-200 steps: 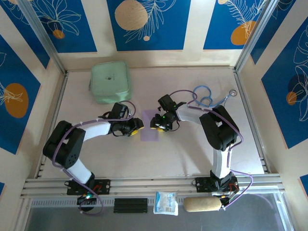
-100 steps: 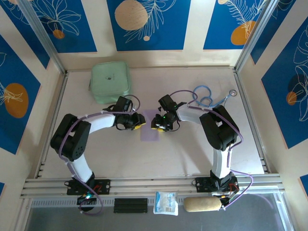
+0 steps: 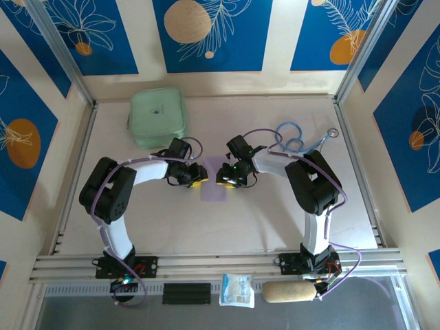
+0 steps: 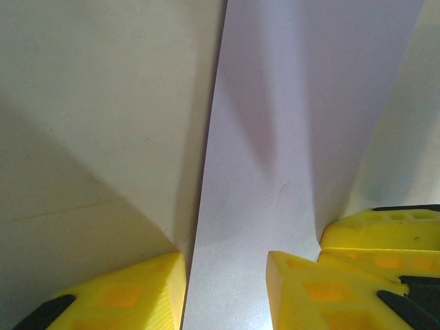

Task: Fold a paper plane with a square sheet of paper (pick it up from the middle)
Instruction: Third fold the triangle at the center of the table.

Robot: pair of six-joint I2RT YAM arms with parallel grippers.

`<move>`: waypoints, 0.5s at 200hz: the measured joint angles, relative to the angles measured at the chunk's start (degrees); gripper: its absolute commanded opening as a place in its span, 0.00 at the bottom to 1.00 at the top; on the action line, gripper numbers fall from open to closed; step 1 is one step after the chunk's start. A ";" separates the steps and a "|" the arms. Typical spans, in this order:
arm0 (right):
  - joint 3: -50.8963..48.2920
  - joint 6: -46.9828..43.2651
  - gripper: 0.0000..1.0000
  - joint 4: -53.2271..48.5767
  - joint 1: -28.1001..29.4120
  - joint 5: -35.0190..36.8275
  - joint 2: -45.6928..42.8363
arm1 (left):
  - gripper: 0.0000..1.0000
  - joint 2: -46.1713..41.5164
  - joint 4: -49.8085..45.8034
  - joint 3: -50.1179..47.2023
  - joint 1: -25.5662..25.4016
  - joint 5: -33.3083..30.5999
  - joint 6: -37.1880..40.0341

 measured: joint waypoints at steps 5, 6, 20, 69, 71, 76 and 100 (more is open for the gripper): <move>0.00 0.00 0.37 -0.02 0.00 0.02 0.00 | 0.36 0.00 -0.17 0.09 0.00 0.02 0.17; 0.00 0.02 0.37 -0.02 0.00 0.00 0.00 | 0.36 0.00 -0.20 0.09 0.00 0.02 0.20; 0.00 0.02 0.37 -0.02 0.00 0.00 0.02 | 0.36 0.22 -1.07 0.66 0.00 0.04 1.05; 0.00 0.02 0.36 -0.04 -0.22 -0.42 0.11 | 0.36 0.31 -4.00 1.46 -0.02 1.36 4.28; 0.00 0.04 0.36 -0.04 -0.22 -0.42 0.11 | 0.36 0.31 -4.15 1.46 -0.02 1.44 4.46; 0.00 0.04 0.36 -0.04 -0.22 -0.42 0.11 | 0.36 0.31 -4.50 1.44 -0.02 1.75 4.74; 0.00 0.04 0.36 -0.04 -0.22 -0.42 0.11 | 0.35 0.31 -5.90 1.46 -0.02 3.17 6.27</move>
